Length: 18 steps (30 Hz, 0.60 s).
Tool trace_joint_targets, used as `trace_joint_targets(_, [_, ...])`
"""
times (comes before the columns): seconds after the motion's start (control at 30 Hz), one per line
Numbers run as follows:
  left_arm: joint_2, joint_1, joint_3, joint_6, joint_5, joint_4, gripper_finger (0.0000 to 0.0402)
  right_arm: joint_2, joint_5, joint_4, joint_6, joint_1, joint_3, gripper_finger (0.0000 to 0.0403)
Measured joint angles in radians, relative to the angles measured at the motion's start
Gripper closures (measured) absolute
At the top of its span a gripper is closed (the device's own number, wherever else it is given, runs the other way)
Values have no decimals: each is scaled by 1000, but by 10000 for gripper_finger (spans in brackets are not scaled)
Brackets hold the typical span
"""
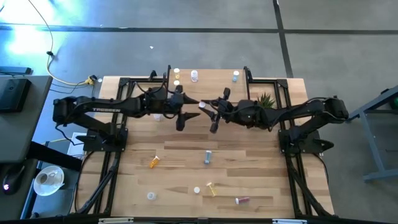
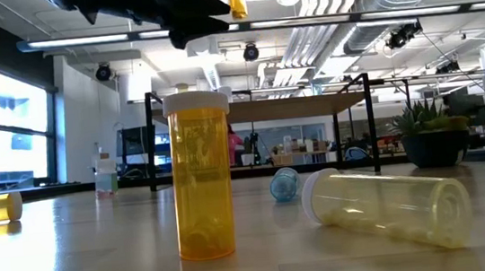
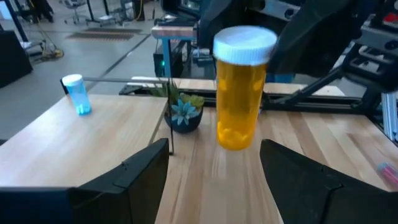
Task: Pick and place medicine bottles onto shelf by color
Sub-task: Put the bottom right orange pill bottle on the shelf
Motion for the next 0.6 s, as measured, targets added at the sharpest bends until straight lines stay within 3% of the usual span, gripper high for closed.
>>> trace_joint_targets(0.43, [64,1,0,-9,-18,188,161,0,0,43,-9,-2,0,294])
trace_joint_targets(0.6, [64,1,0,-31,-19,192,184,0,1,44,-9,-2,0,294])
